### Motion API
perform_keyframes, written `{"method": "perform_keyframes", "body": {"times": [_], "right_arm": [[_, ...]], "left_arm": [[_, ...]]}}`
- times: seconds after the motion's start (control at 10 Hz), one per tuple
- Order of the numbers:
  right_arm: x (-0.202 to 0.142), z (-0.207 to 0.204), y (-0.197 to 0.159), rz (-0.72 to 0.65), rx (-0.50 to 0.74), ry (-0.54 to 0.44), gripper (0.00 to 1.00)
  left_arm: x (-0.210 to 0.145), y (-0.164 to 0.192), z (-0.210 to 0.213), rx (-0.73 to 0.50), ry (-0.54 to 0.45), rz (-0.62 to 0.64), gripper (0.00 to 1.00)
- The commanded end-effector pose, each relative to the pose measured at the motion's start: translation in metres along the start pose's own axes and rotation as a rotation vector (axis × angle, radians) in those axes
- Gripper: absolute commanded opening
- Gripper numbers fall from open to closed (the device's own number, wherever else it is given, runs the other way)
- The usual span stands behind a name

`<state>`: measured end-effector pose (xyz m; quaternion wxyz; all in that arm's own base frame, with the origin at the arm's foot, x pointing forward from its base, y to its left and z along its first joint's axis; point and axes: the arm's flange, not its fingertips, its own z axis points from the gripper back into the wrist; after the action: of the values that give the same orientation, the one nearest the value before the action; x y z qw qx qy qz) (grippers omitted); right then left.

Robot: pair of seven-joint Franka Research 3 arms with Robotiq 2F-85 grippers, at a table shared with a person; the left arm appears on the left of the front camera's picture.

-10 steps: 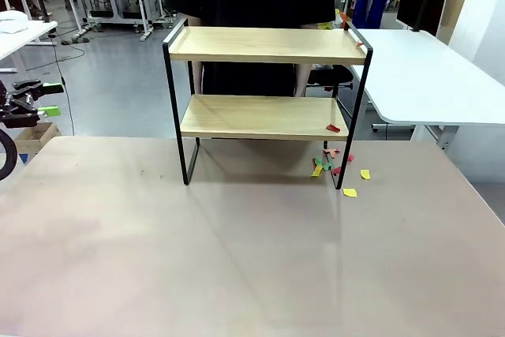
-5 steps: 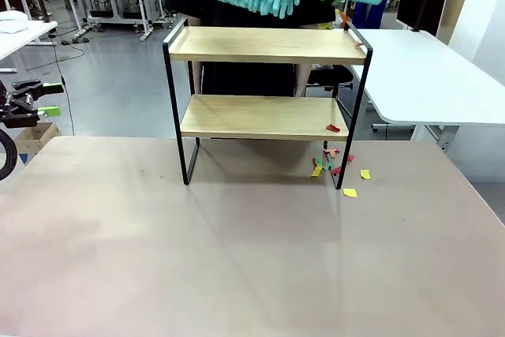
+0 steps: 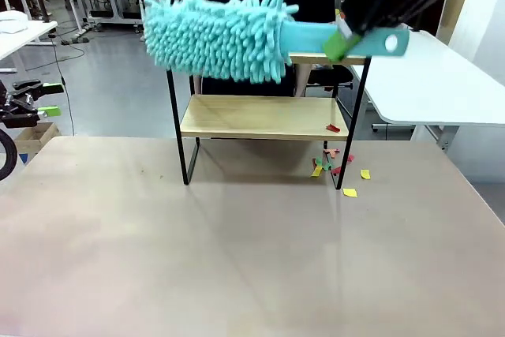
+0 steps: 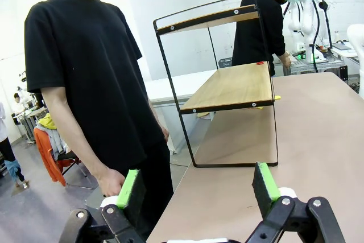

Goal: Clean the shelf.
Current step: Clean the specific section of the Shelf indicated by the human with the Duster.

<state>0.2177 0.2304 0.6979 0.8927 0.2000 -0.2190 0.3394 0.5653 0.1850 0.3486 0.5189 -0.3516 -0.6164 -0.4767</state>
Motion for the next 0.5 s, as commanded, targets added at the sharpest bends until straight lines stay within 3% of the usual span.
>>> {"method": "perform_keyframes", "body": {"times": [0.0, 0.4], "right_arm": [[-0.013, -0.008, -0.005, 0.132, -0.048, 0.089, 0.13], [-0.057, -0.043, -0.028, 0.200, -0.059, 0.336, 0.13]], "left_arm": [[0.004, -0.002, -0.001, 0.001, -0.001, -0.004, 1.00], [0.004, -0.002, -0.001, 0.001, -0.001, -0.004, 1.00]]}}
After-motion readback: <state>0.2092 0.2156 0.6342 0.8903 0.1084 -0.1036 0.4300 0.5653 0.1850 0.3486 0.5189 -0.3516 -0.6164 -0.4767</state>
